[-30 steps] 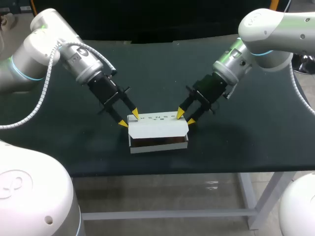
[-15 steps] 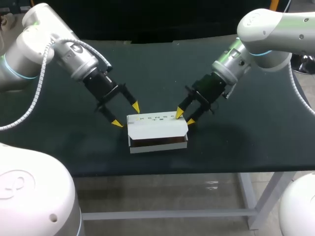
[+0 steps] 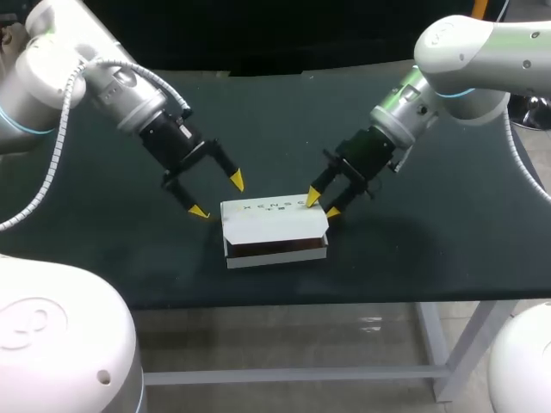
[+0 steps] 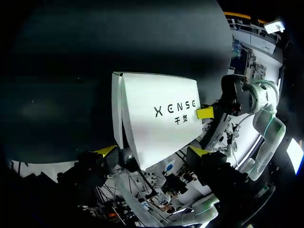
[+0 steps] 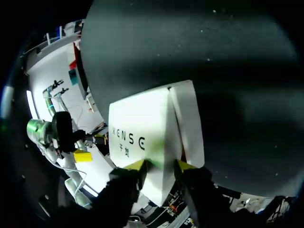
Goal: Assemble the packaging by folding the flat box into shape, placing the metal phone stand inside, and closing the box properly
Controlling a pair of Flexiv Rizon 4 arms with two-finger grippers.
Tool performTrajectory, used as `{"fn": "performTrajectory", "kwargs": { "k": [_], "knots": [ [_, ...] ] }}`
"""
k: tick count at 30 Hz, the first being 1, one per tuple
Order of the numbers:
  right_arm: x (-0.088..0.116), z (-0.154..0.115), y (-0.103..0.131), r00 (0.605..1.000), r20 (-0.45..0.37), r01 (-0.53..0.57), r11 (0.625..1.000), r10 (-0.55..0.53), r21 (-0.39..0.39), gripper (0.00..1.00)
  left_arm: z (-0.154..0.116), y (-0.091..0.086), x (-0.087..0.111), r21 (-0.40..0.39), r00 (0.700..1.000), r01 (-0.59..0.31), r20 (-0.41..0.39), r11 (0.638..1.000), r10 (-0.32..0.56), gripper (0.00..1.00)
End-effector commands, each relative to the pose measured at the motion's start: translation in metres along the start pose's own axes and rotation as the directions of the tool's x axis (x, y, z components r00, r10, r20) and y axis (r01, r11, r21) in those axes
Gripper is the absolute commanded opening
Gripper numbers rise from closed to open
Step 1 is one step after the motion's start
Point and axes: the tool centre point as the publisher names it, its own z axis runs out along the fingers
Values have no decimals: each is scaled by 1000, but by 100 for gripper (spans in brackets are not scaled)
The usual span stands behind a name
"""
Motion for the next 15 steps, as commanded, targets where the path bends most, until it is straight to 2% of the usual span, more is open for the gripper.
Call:
{"fn": "performTrajectory", "kwargs": {
  "k": [1, 7, 11, 15],
  "knots": [
    [1, 1, 1, 1000, 1, 0, 1000, 0, 1, 45, -3, 7, 6, 24, 999, -38, 32, 999, 37, 100],
    [1, 1, 1, 1000, 1, 0, 1000, 0, 1, 46, -6, 10, 12, 31, 983, -167, 80, 986, 164, 100],
    [1, 1, 1, 1000, 1, 0, 1000, 0, 1, 45, -9, 11, 17, 23, 953, -280, 126, 960, 275, 100],
    [1, 1, 1, 1000, 1, 0, 1000, 0, 1, 45, -14, 10, 22, 46, 931, -337, 165, 940, 325, 100]
  ]
}}
